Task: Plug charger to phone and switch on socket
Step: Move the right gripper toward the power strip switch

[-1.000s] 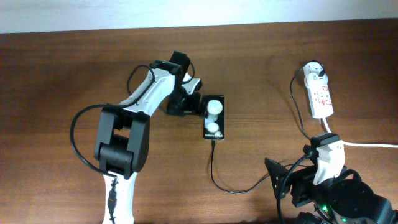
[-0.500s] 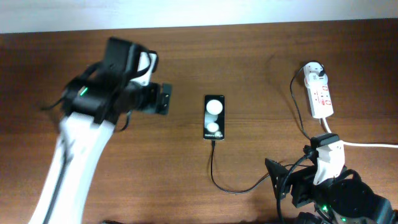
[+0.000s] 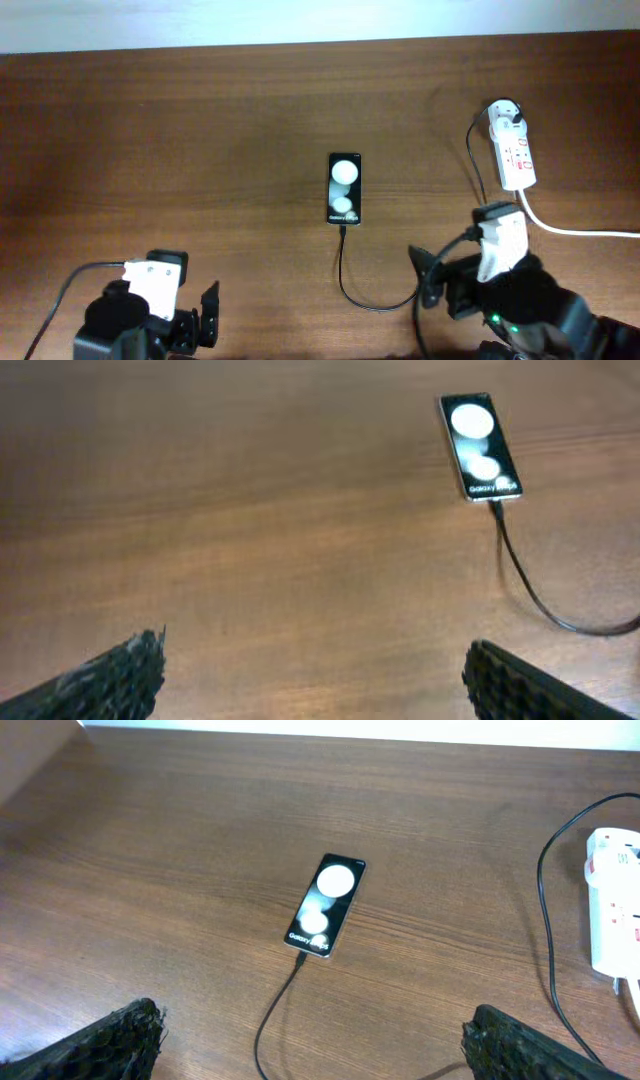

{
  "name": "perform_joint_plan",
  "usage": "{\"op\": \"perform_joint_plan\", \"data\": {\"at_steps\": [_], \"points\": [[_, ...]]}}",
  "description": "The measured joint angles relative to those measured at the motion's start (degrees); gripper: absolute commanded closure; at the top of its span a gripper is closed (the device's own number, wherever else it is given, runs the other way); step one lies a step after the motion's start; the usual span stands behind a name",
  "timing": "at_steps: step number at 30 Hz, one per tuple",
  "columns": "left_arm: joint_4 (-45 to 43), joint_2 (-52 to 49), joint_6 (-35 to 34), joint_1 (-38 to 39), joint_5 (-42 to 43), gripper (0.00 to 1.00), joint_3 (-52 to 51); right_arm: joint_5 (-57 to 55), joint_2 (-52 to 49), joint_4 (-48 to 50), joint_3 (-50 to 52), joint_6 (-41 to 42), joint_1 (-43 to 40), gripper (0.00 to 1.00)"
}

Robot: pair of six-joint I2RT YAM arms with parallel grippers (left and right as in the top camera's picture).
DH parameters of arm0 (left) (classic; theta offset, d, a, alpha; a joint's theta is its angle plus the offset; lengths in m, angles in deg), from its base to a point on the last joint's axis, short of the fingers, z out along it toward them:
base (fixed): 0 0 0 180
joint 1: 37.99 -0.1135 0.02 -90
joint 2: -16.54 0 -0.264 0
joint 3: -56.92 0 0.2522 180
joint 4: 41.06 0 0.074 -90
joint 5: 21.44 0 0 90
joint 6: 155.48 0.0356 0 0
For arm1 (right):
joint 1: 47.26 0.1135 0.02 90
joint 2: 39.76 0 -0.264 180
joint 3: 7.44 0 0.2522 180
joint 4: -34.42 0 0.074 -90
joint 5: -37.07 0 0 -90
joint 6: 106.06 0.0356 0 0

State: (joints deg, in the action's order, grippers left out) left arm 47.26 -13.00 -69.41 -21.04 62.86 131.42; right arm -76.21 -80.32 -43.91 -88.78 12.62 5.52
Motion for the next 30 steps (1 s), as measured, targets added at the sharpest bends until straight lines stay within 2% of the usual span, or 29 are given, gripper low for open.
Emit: {"op": "perform_joint_plan", "data": {"at_steps": [2,6,9,11,15,17,20,23,24,26,28,30], "points": [[-0.02,0.02,0.00,0.00,-0.81,0.01,0.00,0.90,-2.69,1.66,0.00,0.00,0.00,0.01],[0.35,0.02,-0.02,0.00,-8.13,0.01,0.00,1.75,-6.25,5.11,0.02,0.04,0.00,0.01],[0.48,0.85,-0.02,0.00,-9.42,0.01,0.00,1.77,-10.56,8.72,0.04,0.04,0.00,0.00],[0.46,2.47,-0.02,0.00,-9.81,0.01,0.00,1.95,-14.67,9.14,0.04,0.02,0.00,0.05],[0.50,6.67,-0.02,-3.65,-10.71,0.01,0.00,3.04,-19.80,9.75,0.09,1.86,0.00,0.07],[0.57,9.29,-0.02,-7.98,-10.91,0.01,0.00,3.04,-19.82,9.97,0.09,3.45,-0.02,0.17],[0.66,13.07,-0.02,-11.30,-10.91,0.01,0.00,2.95,-19.82,9.40,0.09,4.44,-2.62,0.45],[0.66,18.14,-0.02,-11.85,-10.88,0.01,-0.02,2.97,-19.82,5.64,0.11,6.08,-11.02,0.67],[0.66,19.85,-0.02,-11.85,-10.91,0.01,-0.02,3.17,-19.87,4.24,0.11,6.78,-14.67,0.71],[0.70,24.04,-0.02,-11.85,-10.91,0.01,0.00,3.98,-19.93,2.49,0.11,7.61,-23.98,0.90],[0.63,26.77,-0.02,-11.85,-11.08,0.01,0.00,7.85,-20.55,2.21,0.11,7.87,-34.56,0.96],[0.92,28.63,-0.02,-11.85,-11.26,0.01,0.09,10.05,-22.32,2.08,0.09,8.37,-42.99,0.96]]}}
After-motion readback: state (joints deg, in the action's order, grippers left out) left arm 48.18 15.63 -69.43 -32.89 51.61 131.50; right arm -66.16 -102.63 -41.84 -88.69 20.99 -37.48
